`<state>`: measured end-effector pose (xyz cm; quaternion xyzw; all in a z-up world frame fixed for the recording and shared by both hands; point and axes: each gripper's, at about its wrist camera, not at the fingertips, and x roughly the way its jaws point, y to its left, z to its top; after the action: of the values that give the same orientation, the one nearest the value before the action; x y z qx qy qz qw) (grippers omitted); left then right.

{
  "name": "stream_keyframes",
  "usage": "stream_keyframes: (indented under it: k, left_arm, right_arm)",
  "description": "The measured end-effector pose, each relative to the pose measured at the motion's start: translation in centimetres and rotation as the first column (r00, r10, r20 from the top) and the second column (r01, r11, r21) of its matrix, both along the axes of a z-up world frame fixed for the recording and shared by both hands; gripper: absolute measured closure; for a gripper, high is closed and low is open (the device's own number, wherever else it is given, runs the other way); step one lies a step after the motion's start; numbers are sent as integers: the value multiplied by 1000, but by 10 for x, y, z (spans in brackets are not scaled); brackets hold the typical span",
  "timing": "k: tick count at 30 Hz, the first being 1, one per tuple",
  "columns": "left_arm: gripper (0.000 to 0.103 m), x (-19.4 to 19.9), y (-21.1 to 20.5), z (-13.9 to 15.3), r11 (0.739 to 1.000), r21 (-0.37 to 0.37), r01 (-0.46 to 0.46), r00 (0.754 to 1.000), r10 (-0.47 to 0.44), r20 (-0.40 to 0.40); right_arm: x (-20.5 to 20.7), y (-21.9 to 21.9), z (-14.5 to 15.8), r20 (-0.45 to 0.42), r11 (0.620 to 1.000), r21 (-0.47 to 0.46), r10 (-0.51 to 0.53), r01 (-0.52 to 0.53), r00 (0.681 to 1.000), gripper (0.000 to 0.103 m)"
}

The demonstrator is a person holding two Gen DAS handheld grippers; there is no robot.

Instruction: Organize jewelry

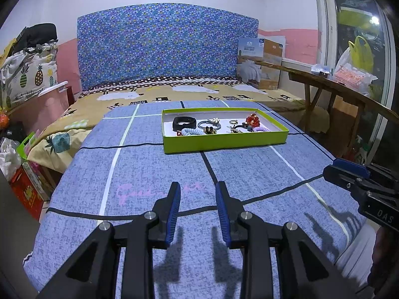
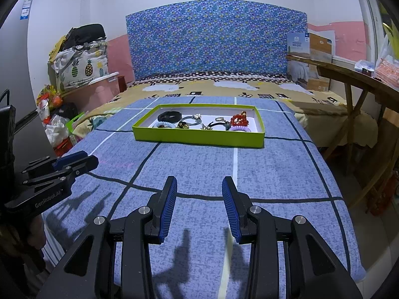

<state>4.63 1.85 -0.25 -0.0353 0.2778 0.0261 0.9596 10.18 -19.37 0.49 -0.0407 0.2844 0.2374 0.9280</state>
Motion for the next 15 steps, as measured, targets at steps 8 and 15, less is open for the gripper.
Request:
stream_keyframes:
  k: [8, 15]
  left_arm:
    - [73, -2, -4, 2, 1000, 22, 5, 1000, -6, 15]
    - [73, -3, -6, 2, 999, 34, 7, 1000, -8, 22]
  right_arm:
    - [0, 0, 1, -2, 1000, -1, 2, -2, 1000, 65]
    - [-1, 0, 1, -2, 1000, -2, 1, -1, 1000, 65]
